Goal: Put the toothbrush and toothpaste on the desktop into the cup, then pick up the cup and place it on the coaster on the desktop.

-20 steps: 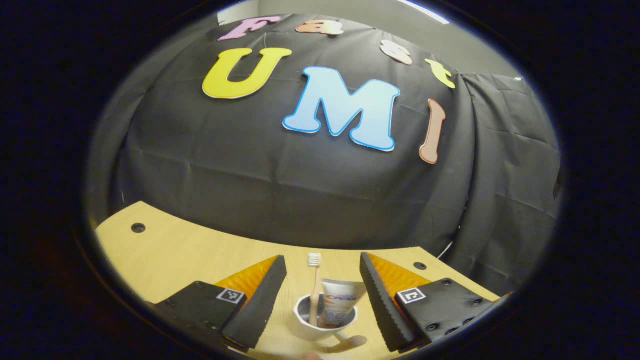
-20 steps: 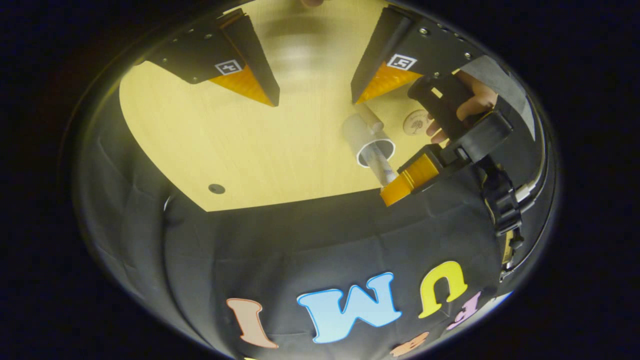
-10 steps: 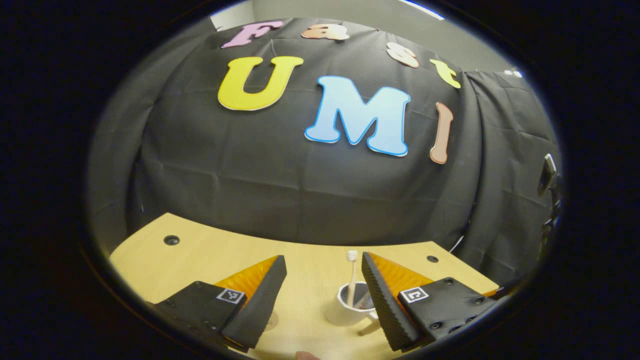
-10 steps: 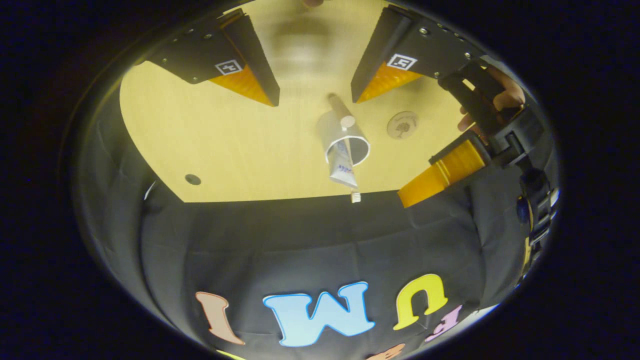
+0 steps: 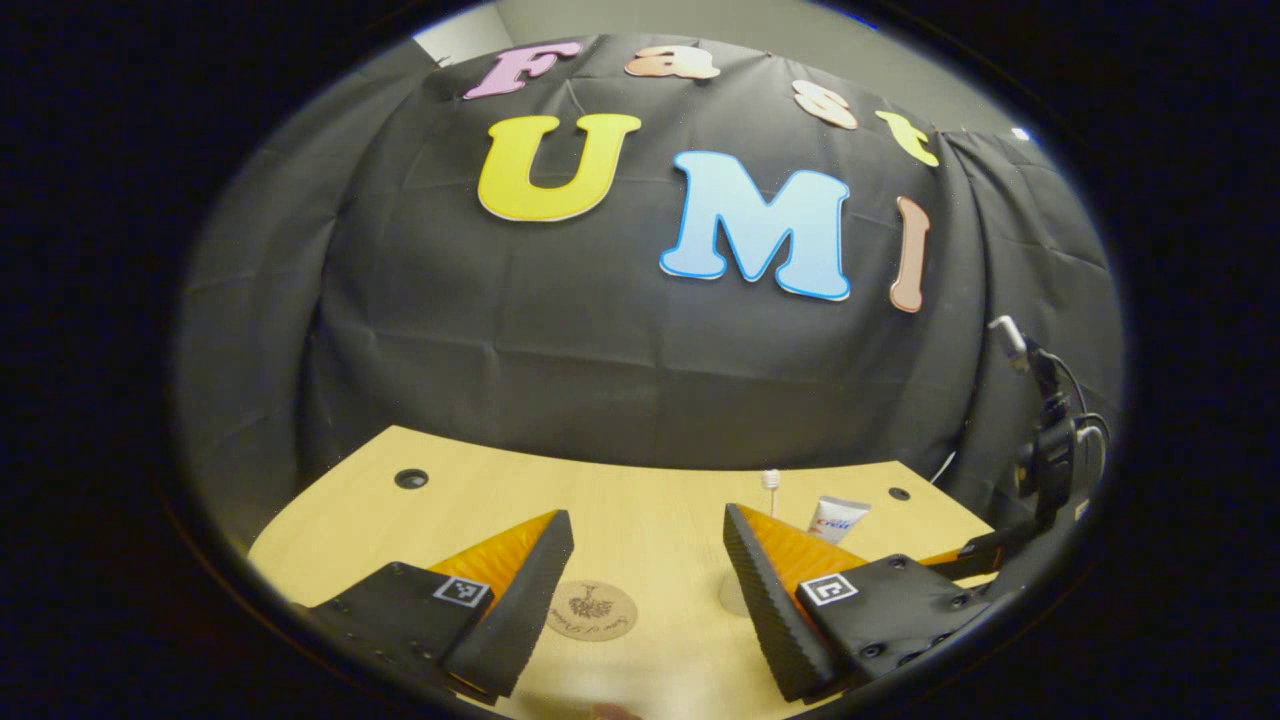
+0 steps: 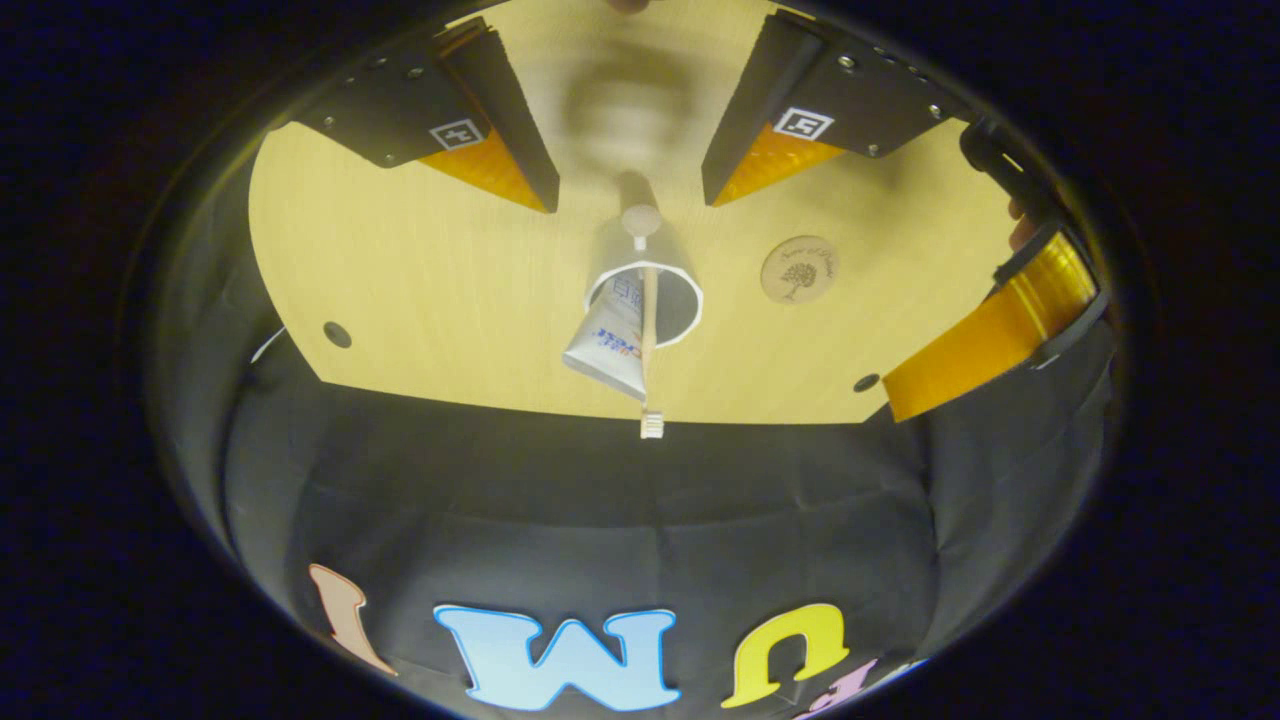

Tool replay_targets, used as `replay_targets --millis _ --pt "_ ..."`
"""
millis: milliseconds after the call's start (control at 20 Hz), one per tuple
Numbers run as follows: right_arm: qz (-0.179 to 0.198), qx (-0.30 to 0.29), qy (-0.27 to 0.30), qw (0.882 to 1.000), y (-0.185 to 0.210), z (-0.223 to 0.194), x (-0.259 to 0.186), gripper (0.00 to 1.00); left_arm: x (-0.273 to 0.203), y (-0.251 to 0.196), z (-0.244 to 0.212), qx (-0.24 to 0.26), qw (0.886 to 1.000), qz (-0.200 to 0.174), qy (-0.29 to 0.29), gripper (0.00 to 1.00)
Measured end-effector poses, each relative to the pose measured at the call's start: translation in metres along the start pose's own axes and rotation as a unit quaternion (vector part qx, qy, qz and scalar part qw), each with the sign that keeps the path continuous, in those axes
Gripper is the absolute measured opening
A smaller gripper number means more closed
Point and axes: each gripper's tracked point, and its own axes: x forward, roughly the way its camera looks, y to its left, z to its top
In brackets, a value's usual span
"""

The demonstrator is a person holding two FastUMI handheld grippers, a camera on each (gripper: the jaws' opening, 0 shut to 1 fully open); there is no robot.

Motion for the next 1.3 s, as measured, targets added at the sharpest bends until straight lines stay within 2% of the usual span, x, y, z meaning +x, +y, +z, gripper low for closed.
replay_targets --millis 300,350,400,500,850,1050,1100,1150,1200,1300 --pt "-0.014 -0.05 0.076 0.996 0.0 -0.011 0.039 0.89 -0.016 0.017 -0.018 0.001 1.0 0.01 0.021 0.96" --pt "-0.014 -0.056 0.086 0.995 0.0 -0.014 0.046 0.89 -0.017 0.02 -0.023 0.0 1.0 0.013 0.026 1.0" --pt "-0.012 -0.061 0.095 0.994 0.001 -0.014 0.05 0.88 -0.017 0.023 -0.026 -0.002 0.999 0.015 0.03 0.97" --pt "-0.009 -0.068 0.107 0.992 0.003 -0.014 0.056 0.87 -0.019 0.027 -0.03 -0.005 0.999 0.019 0.035 0.97" --pt "-0.004 -0.058 0.153 0.987 0.006 -0.017 0.077 0.87 -0.023 0.04 -0.048 -0.014 0.998 0.03 0.055 0.97" --pt "-0.012 -0.051 0.176 0.983 0.001 -0.022 0.085 0.8 -0.026 0.048 -0.054 -0.019 0.997 0.038 0.061 0.97" --pt "-0.006 -0.044 0.18 0.983 0.002 -0.023 0.085 0.74 -0.026 0.05 -0.055 -0.02 0.997 0.039 0.063 0.97" --pt "-0.013 -0.042 0.182 0.982 -0.002 -0.023 0.085 0.74 -0.028 0.051 -0.056 -0.02 0.997 0.041 0.063 0.97" --pt "-0.012 -0.036 0.183 0.982 -0.002 -0.024 0.084 0.6 -0.027 0.052 -0.057 -0.021 0.997 0.042 0.064 0.96" --pt "-0.012 -0.027 0.189 0.982 -0.004 -0.025 0.081 0.45 -0.029 0.053 -0.059 -0.023 0.997 0.042 0.067 0.96"
